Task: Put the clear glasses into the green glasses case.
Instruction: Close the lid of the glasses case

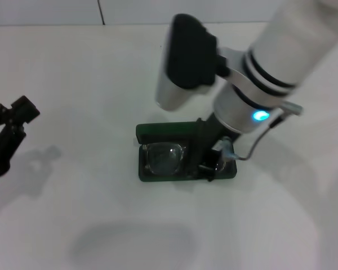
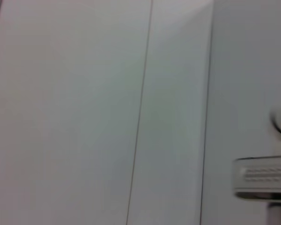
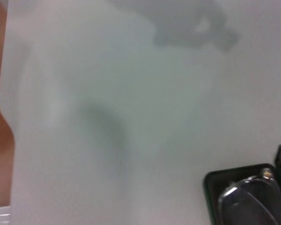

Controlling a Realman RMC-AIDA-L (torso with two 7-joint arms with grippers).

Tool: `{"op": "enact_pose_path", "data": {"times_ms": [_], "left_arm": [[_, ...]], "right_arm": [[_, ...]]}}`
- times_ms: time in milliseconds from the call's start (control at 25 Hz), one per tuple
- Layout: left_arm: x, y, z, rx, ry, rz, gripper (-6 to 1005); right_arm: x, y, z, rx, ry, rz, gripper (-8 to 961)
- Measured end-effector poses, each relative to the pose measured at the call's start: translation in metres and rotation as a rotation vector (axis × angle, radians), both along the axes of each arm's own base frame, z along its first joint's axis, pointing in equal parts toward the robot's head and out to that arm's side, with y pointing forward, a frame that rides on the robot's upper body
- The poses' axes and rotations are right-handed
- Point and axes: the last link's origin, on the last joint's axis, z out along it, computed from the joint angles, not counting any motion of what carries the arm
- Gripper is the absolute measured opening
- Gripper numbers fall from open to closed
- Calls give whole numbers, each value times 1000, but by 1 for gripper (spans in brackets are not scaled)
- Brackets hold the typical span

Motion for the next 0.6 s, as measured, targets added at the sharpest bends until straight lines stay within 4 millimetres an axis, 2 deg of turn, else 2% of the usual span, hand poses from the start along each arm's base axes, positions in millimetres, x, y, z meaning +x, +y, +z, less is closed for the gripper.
{"op": "enact_pose_path", "data": {"times_ms": [200,360,440,600], "left_arm": [[4,8,7,-5,-57,13,106],[11,18,8,-9,-65,-13,106],[15,22,6,-22,-71,-24,106],[18,24,0,-83,-59,-31,106]], "right_arm": [[11,-17,31,174,134,98,144],[33,-30,64,354,282,157,144],[45,-31,76,449,332,195,144],[56,-23,87,587,425,190,145]]}}
